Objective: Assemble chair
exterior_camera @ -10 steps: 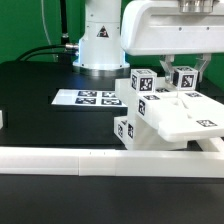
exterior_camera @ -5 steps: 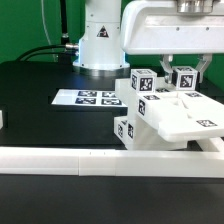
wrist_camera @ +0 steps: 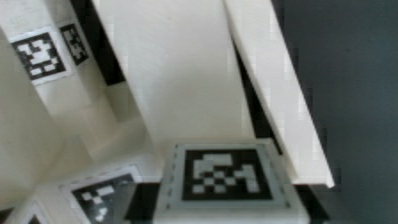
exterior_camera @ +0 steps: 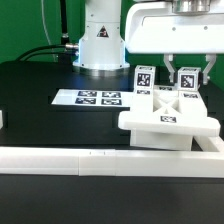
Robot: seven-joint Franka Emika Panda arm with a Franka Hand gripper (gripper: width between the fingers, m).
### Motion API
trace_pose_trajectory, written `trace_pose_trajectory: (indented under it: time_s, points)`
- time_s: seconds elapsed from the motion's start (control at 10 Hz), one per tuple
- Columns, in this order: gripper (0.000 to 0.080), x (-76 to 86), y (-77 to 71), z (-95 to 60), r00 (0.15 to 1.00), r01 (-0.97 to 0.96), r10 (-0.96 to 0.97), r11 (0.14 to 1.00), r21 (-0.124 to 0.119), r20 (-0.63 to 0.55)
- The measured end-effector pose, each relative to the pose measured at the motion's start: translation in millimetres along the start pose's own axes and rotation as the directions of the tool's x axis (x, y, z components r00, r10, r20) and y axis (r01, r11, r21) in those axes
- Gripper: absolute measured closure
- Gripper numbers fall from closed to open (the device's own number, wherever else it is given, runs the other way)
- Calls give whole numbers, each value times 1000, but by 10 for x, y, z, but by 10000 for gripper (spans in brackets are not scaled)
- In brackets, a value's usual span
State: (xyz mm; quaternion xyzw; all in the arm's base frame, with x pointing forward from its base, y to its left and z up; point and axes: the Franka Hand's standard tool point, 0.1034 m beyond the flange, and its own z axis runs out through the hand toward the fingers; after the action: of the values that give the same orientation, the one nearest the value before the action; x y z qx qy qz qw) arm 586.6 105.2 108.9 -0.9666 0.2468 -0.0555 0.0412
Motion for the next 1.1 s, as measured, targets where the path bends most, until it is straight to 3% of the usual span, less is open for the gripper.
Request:
trace_pose_trajectory:
  time_s: [0.5,1.1]
  points:
    - [532,-5,-8,1,968,-252,252,968,8,7]
    - [532,-17,-25,3,832,-555,554,832,15,29]
